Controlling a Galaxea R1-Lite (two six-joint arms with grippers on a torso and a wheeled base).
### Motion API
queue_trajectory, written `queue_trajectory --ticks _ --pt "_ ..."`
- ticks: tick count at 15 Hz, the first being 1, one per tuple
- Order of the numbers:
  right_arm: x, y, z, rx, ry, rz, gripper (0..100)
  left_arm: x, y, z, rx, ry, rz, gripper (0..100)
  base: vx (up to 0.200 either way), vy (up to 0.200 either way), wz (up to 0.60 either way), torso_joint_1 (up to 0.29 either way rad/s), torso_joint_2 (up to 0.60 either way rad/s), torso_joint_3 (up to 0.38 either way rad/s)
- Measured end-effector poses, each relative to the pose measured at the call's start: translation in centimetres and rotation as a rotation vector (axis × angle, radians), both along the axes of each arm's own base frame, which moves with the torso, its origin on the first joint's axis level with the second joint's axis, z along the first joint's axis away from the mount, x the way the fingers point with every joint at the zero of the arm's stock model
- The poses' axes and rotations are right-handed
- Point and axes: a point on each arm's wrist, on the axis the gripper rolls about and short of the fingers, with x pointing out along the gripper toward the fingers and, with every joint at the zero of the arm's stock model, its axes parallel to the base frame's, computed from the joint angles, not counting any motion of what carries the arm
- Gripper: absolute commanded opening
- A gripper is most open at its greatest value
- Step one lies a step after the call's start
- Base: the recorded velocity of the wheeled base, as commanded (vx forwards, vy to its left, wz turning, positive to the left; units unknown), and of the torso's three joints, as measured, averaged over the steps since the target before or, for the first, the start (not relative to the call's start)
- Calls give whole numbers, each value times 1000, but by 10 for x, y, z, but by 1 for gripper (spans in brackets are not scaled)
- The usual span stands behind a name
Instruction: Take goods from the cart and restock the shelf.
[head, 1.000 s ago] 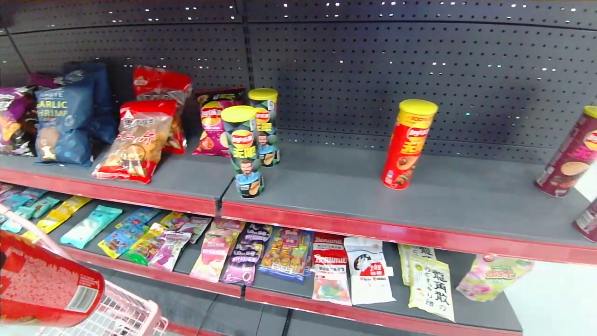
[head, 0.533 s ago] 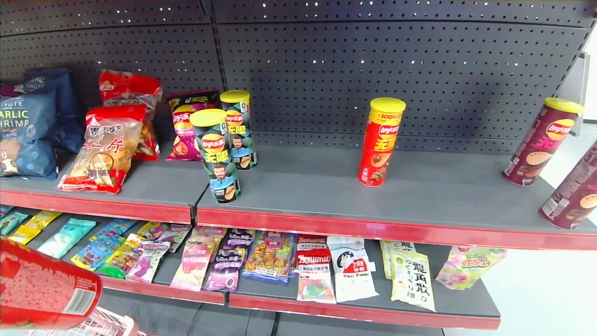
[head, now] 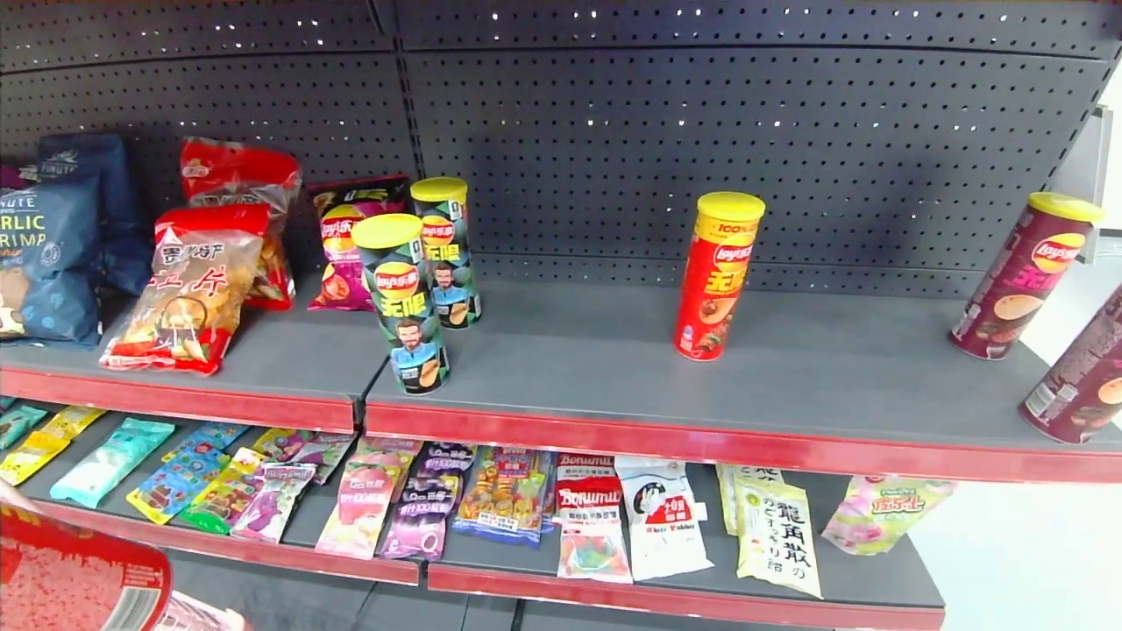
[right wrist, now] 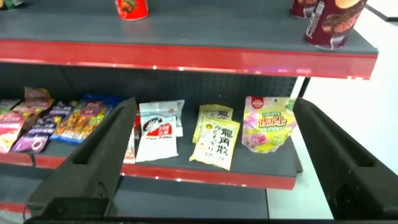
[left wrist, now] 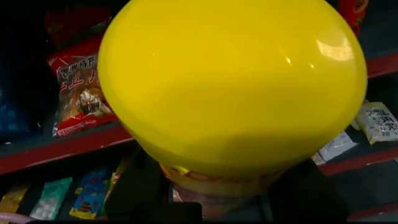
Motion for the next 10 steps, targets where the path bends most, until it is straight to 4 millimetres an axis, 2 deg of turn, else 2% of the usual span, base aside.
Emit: queue_trajectory --ticks 1,8,10 --pt "0 0 0 0 1 0 100 0 0 0 0 -2 0 0 200 0 0 17 2 -2" --pt "0 0 0 -8 2 2 100 -8 -1 -1 -1 -35 -9 0 0 0 0 0 0 0" --pt "-2 0 8 -12 -18 12 100 -12 -2 -3 -4 -40 -4 0 0 0 0 0 0 0"
